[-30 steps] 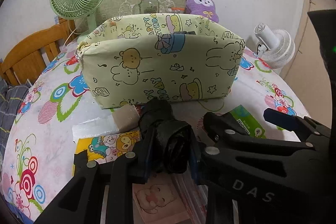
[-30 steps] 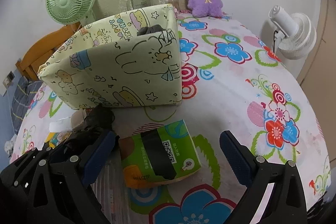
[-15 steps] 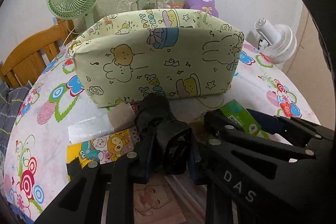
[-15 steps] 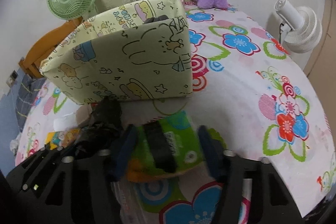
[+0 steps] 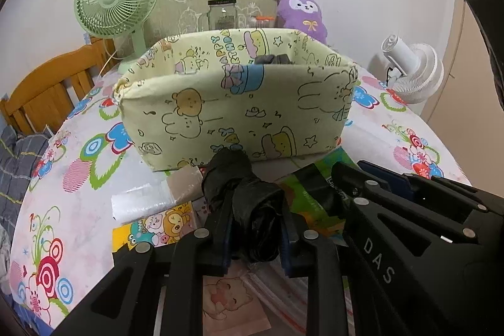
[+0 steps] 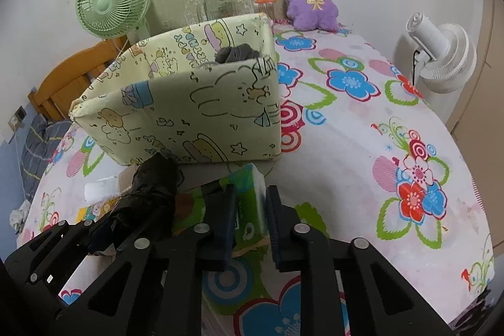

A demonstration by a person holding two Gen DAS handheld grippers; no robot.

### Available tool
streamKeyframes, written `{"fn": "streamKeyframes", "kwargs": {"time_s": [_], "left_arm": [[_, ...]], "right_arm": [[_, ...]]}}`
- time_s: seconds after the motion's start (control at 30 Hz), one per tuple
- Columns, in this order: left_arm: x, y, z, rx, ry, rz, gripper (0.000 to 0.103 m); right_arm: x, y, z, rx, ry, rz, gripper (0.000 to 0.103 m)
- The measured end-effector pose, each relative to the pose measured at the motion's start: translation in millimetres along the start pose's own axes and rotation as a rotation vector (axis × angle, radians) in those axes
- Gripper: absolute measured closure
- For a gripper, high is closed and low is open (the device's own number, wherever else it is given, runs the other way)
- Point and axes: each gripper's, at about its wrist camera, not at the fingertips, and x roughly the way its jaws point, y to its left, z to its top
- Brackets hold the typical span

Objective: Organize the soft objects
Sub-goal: 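Lift the black item with the left tool while the right tool carries the green pack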

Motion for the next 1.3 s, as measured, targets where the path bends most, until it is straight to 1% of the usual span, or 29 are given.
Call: {"fn": "streamKeyframes", "kwargs": {"time_s": [0.17,0.37,0.63,1.3], "left_arm": [[-8.3,-0.4,3.9,0.001,-0.022,-0.005,0.081],[-18.0,0.2,7.2,-0.003,-0.044,-0.016,0.081],[-34.6,-0.4,14.5,-0.007,-0.077,-0.027,0.082],[-85.2,-0.4,33.0,-0.004,-0.176,-0.018,0.082]], "right_arm": [[-8.8,1.0,3.1,-0.003,-0.023,0.003,0.088],[-20.7,3.5,7.0,-0.011,-0.05,-0.002,0.089],[-39.5,7.8,12.0,-0.019,-0.09,-0.01,0.09],[-95.2,22.3,29.1,-0.053,-0.206,0.0,0.09]]}}
